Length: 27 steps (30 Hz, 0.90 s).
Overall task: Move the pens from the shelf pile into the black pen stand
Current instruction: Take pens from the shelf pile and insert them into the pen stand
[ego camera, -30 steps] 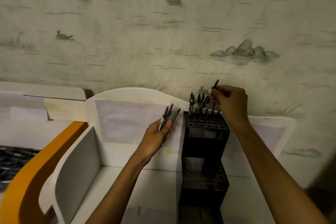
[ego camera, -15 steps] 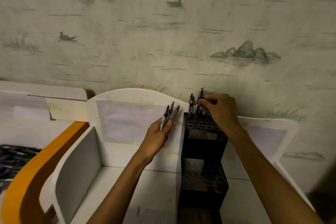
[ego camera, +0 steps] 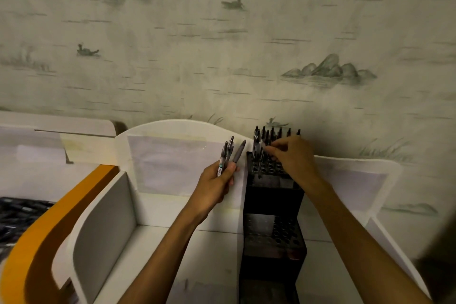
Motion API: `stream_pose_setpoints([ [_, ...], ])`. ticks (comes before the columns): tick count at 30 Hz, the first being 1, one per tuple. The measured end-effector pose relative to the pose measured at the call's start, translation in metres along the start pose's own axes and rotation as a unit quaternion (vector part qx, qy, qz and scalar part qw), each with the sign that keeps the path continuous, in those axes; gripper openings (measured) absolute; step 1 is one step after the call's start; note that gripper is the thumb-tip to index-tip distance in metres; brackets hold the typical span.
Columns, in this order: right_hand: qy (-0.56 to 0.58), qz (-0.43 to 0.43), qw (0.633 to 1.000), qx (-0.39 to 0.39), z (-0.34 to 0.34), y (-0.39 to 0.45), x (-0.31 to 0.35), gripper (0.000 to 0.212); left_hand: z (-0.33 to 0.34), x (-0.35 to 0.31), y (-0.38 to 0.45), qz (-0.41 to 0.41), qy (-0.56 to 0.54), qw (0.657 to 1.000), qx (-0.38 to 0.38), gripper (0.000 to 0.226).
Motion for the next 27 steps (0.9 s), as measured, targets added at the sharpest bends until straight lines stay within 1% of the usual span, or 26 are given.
stream_pose_setpoints([
  [2, 0.01, 0.0, 1.0, -0.014, -0.006, -0.002, 0.0, 0.021, 0.002, -0.001, -0.001, 0.004, 0.008, 1.0, 0.006, 0.026],
  [4, 0.03, -0.008, 0.998, -0.047, -0.015, -0.003, 0.005, 0.016, 0.003, -0.001, -0.001, 0.007, 0.014, 1.0, 0.008, 0.027],
  [6, 0.068, -0.014, 0.996, -0.057, -0.019, -0.004, 0.012, 0.014, 0.005, -0.003, -0.001, 0.009, 0.015, 1.0, 0.013, 0.029],
  [9, 0.15, -0.021, 0.988, -0.008, -0.016, -0.004, 0.026, 0.013, 0.011, -0.007, -0.002, 0.02, 0.016, 0.999, 0.04, 0.032],
  [13, 0.134, -0.059, 0.985, 0.091, -0.001, -0.004, 0.036, 0.012, 0.018, -0.012, -0.005, 0.035, 0.026, 0.997, 0.069, 0.034],
  [16, 0.148, -0.061, 0.976, 0.15, 0.012, -0.01, 0.035, 0.01, 0.019, -0.013, -0.005, 0.036, 0.029, 0.996, 0.072, 0.035],
  [20, 0.185, -0.051, 0.965, 0.179, 0.021, -0.015, 0.034, 0.015, 0.022, -0.013, -0.005, 0.031, 0.038, 0.996, 0.08, 0.035],
  [25, 0.198, -0.026, 0.964, 0.178, 0.021, -0.015, 0.031, 0.022, 0.025, -0.015, -0.007, 0.025, 0.047, 0.995, 0.089, 0.035],
  [27, 0.206, -0.021, 0.963, 0.172, 0.02, -0.015, 0.033, 0.02, 0.026, -0.016, -0.008, 0.024, 0.048, 0.994, 0.091, 0.035],
])
Point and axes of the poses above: each hand's wrist, its own y-axis towards the middle knuckle, its own z-axis out of the palm, x = y × z, the point moved 7 cm from there along y, towards the middle knuckle
